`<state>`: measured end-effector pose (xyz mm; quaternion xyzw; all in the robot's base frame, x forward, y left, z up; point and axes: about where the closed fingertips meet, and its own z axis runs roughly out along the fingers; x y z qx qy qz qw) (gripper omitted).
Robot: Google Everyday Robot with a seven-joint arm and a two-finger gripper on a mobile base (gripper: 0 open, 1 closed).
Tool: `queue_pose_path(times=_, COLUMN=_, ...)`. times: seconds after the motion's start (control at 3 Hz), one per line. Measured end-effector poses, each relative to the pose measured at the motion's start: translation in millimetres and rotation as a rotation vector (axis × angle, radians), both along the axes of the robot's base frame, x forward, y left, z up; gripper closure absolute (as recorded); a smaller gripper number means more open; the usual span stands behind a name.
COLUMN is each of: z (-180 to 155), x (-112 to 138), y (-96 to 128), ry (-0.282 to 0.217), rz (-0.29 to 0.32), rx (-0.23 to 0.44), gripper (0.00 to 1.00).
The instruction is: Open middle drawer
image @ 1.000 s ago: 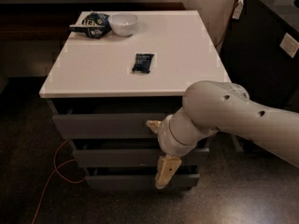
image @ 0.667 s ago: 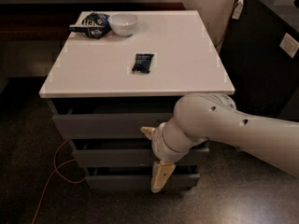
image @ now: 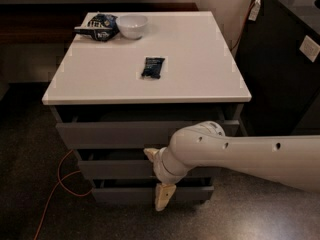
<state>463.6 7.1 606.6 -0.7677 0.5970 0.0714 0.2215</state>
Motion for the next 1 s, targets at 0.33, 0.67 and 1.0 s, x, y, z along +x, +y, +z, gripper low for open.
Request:
queue_pose_path(times=0.33, z=-1.0, x=0.8, y=0.5, ry=-0.003, rz=0.001, rx=0.0, gripper=0.0)
queue_pose_path(times=0.67, z=-14.8, x=-1.1, y=8.3, ry=0.026, rz=0.019, rx=-0.013, gripper=0.0)
queue_pose_path(times=1.0, z=-29.8, x=0.0, y=14.2, ry=0.041, rz=0.034, rx=-0.023, gripper=0.0)
